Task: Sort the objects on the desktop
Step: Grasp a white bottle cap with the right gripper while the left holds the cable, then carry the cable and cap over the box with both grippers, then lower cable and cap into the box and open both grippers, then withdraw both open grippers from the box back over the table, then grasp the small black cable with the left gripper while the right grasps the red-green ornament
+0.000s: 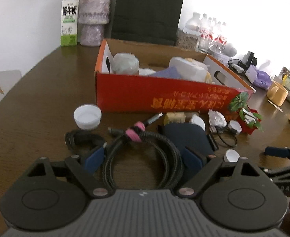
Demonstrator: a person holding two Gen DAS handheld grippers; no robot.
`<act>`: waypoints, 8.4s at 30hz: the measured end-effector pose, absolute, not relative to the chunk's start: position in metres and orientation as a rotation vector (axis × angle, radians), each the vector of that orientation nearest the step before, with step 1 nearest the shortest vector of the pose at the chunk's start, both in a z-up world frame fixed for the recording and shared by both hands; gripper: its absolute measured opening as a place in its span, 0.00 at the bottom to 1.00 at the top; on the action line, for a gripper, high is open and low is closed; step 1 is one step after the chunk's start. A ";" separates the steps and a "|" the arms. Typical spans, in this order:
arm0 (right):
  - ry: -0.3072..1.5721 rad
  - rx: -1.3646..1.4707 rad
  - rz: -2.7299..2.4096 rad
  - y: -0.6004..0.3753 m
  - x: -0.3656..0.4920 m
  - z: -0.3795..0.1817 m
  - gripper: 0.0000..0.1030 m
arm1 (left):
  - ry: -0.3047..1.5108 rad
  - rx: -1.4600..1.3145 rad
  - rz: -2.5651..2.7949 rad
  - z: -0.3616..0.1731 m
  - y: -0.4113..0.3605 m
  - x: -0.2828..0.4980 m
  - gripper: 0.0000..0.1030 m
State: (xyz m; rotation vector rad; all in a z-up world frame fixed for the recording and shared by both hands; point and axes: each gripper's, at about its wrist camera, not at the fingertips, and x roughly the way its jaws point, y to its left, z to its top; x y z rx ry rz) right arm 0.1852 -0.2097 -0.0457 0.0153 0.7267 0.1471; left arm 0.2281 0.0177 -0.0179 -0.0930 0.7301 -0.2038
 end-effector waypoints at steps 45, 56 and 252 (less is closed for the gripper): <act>0.677 -0.079 0.286 -0.169 0.188 -0.039 0.27 | 0.707 -0.135 -0.177 -0.024 0.007 0.213 0.87; 0.677 -0.069 0.275 -0.175 0.186 -0.039 0.27 | 0.730 -0.210 -0.123 -0.030 0.020 0.220 1.00; 0.679 0.036 0.087 -0.253 0.250 -0.034 0.70 | 0.692 -0.002 0.053 -0.031 0.042 0.255 0.55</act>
